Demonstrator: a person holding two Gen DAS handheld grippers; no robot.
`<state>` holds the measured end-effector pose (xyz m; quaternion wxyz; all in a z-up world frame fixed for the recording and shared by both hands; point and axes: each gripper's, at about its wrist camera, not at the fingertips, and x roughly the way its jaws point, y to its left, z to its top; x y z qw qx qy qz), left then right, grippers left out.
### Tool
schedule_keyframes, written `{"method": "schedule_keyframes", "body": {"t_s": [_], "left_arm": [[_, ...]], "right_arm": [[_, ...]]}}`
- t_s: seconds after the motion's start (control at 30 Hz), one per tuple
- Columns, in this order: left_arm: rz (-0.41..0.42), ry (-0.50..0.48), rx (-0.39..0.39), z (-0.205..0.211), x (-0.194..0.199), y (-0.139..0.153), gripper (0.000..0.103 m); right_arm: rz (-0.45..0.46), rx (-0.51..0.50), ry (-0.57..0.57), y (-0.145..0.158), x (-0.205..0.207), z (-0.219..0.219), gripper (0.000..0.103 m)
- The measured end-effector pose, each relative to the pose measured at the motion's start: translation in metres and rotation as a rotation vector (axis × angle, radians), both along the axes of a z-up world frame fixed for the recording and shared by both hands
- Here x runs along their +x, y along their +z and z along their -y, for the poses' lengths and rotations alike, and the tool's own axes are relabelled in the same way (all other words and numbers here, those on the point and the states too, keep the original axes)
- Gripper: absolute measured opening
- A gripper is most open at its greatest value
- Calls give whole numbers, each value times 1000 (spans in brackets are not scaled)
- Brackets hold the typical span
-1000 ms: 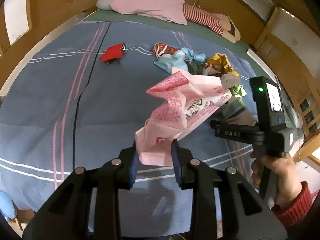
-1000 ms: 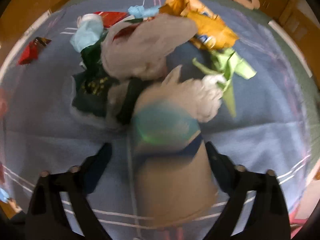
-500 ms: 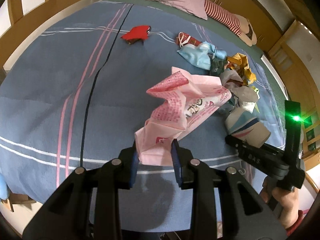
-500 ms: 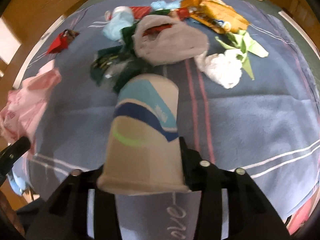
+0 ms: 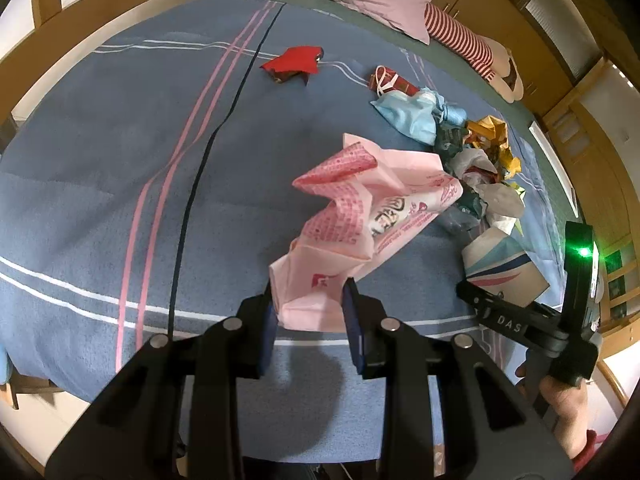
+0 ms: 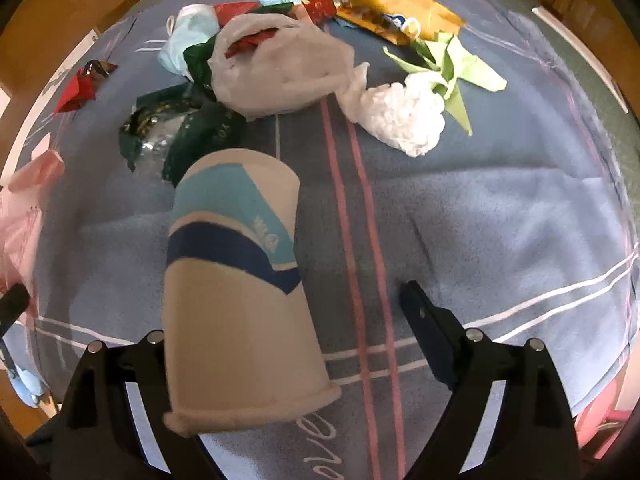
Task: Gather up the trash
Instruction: 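Grasp the blue-striped paper cup with the right tool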
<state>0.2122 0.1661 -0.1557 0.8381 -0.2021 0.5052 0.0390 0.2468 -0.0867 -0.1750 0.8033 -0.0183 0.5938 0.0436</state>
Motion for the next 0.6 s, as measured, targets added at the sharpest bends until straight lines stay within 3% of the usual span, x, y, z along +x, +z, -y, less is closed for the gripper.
{"method": "schedule_keyframes", "body": {"t_s": [0.03,0.1,0.2,0.5,0.6], "left_arm": [[-1,-3,0,1,0,0,31],[-4,-4,0,1,1,-1,31],[-20,-3,-9,0,2,-4,31],[-25,-1,-23,1,2,-6,31],[-25,-1,-23,1,2,-6,31]], "right_arm": [[7,5,3,1,-2,-1,80],[21,10,22,1,-7,-8,58],[20,17,53,3,-9,-16,40],[39,79,42,7,-12,-15,34],[81,50,31,17,-11,-15,33]]}}
